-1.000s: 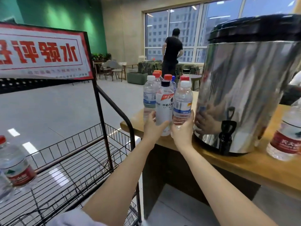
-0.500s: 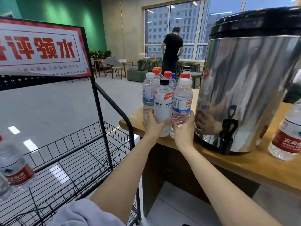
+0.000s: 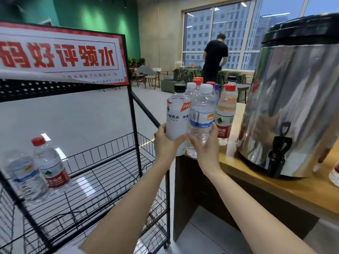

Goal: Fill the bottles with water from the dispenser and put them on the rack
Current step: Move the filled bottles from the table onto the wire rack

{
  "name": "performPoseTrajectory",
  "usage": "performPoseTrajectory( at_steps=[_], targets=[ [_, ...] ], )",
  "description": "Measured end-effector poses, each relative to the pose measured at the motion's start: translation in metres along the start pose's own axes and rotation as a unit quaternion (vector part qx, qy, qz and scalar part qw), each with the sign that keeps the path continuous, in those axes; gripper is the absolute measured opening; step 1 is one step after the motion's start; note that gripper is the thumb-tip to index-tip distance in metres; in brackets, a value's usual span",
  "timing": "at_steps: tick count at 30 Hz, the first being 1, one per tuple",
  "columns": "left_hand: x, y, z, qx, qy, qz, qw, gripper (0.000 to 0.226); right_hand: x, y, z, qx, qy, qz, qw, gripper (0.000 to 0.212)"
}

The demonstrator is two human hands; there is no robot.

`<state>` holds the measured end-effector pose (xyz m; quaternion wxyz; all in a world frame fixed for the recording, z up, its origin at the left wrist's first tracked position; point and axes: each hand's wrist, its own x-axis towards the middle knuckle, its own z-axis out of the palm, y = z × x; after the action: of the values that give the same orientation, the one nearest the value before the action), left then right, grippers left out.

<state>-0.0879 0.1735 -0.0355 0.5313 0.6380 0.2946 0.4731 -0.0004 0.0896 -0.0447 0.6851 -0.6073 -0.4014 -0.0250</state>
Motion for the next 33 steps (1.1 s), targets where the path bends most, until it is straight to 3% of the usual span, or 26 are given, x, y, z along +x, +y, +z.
performPoseTrajectory(
  at_steps=[4, 14, 23, 33],
  targets=[
    [0.009, 0.01, -0.066, 0.032, 0.082, 0.013, 0.996, 0.072, -0.003, -0.021, 0.058, 0.055, -0.068, -0.029, 0.996, 0.069],
    [0.039, -0.054, -0.212, 0.078, 0.298, -0.065, 0.949, 0.071, -0.024, -0.006, 0.229, 0.078, -0.261, 0.071, 0.959, 0.061],
    [0.074, -0.12, -0.247, 0.099, 0.372, -0.108, 0.917, 0.073, -0.034, 0.045, 0.329, 0.039, -0.323, 0.121, 0.938, 0.065],
    [0.098, -0.167, -0.255, 0.118, 0.433, -0.138, 0.883, 0.073, -0.04, 0.09, 0.364, 0.028, -0.368, 0.134, 0.92, 0.063]
  ],
)
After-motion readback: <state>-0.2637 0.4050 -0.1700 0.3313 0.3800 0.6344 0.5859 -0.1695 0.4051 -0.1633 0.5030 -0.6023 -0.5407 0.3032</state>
